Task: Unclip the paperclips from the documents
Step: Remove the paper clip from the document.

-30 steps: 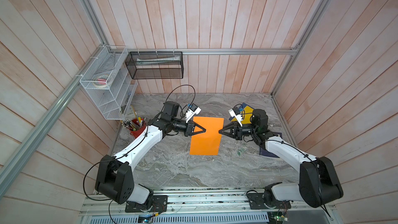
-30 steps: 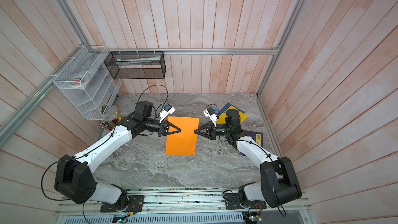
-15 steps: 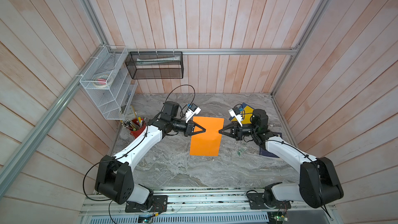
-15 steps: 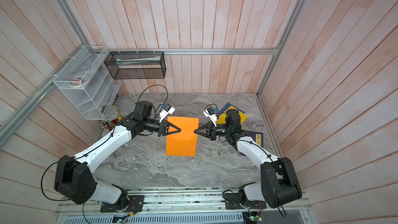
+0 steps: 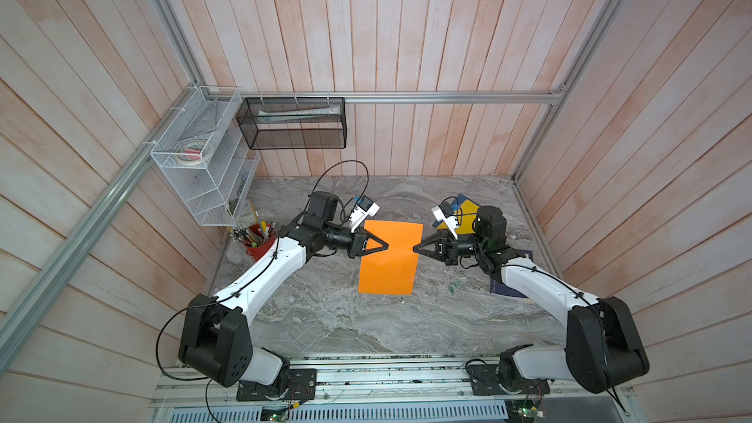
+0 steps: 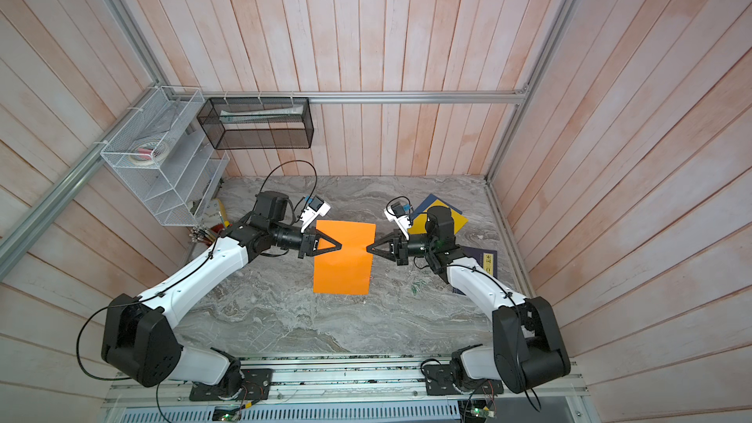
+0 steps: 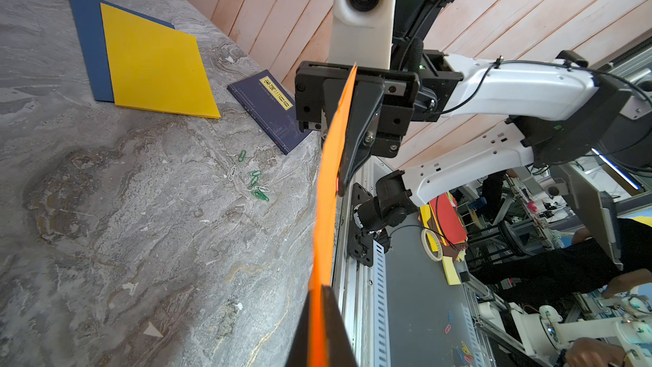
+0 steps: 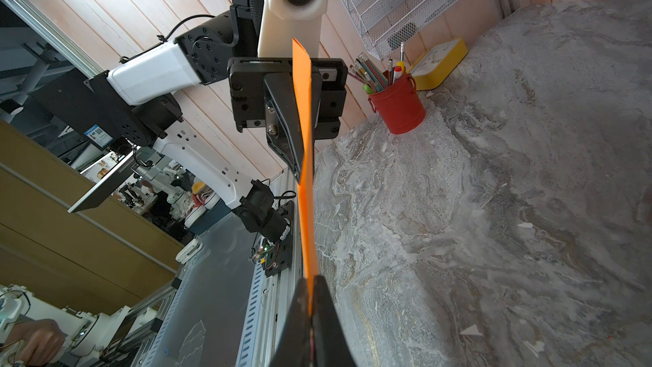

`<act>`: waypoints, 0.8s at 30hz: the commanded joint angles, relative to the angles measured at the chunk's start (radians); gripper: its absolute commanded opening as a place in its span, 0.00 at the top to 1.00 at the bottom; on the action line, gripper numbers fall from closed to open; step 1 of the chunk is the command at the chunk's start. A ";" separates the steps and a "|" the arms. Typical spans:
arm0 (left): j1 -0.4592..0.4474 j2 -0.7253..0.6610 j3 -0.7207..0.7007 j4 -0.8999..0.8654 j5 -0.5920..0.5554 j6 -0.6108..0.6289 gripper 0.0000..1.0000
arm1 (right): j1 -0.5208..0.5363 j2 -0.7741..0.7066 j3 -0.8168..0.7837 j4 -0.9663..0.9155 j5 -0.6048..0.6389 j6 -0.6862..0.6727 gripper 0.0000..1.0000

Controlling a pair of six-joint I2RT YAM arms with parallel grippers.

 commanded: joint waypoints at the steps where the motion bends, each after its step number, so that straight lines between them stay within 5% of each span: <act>1: 0.016 -0.031 0.011 -0.024 -0.013 0.026 1.00 | -0.008 -0.017 0.030 -0.035 -0.013 -0.025 0.94; 24: 0.023 -0.037 0.008 -0.020 -0.012 0.029 1.00 | -0.009 -0.014 0.039 -0.113 0.006 -0.071 0.94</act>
